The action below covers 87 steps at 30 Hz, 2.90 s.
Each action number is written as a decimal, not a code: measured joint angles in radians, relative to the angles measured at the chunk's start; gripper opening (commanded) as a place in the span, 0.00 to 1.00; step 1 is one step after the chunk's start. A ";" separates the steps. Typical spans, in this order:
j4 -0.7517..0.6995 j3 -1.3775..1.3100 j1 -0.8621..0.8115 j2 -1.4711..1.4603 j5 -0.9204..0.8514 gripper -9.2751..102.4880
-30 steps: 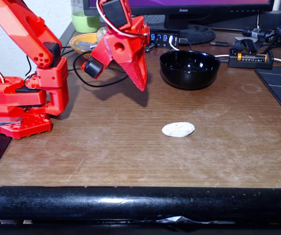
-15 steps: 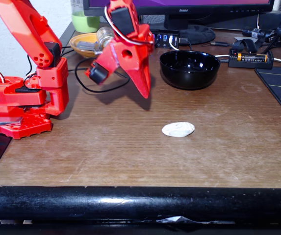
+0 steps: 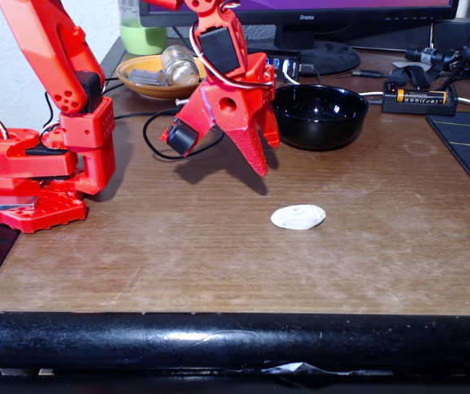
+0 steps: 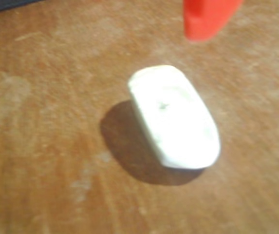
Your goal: Ramasse la gomme et mets-la dans le bol.
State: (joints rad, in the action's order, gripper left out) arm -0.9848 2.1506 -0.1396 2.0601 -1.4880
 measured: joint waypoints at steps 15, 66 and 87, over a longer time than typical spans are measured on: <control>0.072 -0.037 -0.069 -0.141 -0.011 0.36; 0.413 0.060 -0.103 -0.394 -0.018 0.35; 0.486 0.103 -0.103 -0.428 -0.021 0.35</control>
State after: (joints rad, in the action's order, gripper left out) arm -0.4985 2.2534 -0.2424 1.6322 -1.5094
